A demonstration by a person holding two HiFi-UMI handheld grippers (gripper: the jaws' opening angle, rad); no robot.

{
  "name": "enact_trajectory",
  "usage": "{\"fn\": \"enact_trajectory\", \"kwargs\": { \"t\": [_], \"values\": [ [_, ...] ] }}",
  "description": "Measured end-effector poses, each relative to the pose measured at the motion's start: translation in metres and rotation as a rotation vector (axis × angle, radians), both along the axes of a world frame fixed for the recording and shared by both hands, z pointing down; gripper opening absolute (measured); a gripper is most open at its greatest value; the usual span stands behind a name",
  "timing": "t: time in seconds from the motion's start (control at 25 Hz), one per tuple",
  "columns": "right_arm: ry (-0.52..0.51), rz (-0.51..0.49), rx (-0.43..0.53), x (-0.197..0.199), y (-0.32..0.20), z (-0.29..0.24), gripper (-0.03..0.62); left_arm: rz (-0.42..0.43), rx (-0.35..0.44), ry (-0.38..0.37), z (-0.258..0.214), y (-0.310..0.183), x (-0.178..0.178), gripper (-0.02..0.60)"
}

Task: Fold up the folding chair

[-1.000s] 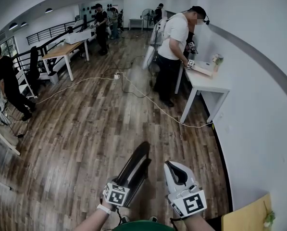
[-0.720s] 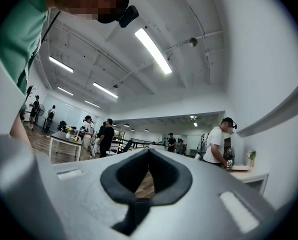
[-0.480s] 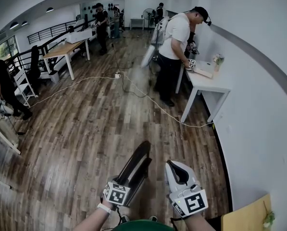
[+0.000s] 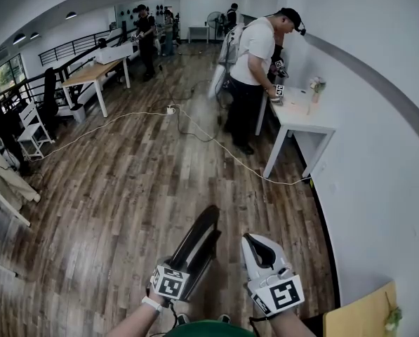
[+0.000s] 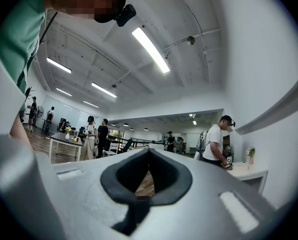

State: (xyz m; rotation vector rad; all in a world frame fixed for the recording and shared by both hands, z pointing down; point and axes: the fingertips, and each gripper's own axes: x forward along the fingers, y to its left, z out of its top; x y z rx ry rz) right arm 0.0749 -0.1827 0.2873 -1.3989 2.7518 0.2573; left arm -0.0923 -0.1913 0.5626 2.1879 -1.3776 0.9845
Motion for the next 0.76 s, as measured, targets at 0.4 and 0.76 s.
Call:
{"fn": "enact_trajectory", "kwargs": {
  "t": [0.4,0.76],
  "values": [
    [-0.006,0.01,-0.001,0.005,-0.003,-0.003,0.003,-0.003,0.003,-0.009,-0.004,-0.002,-0.002,0.13],
    [-0.009,0.008,-0.001,0.01,-0.006,0.007,0.003,-0.006,0.001,-0.016,0.007,-0.005,0.002,0.13]
  ]
}}
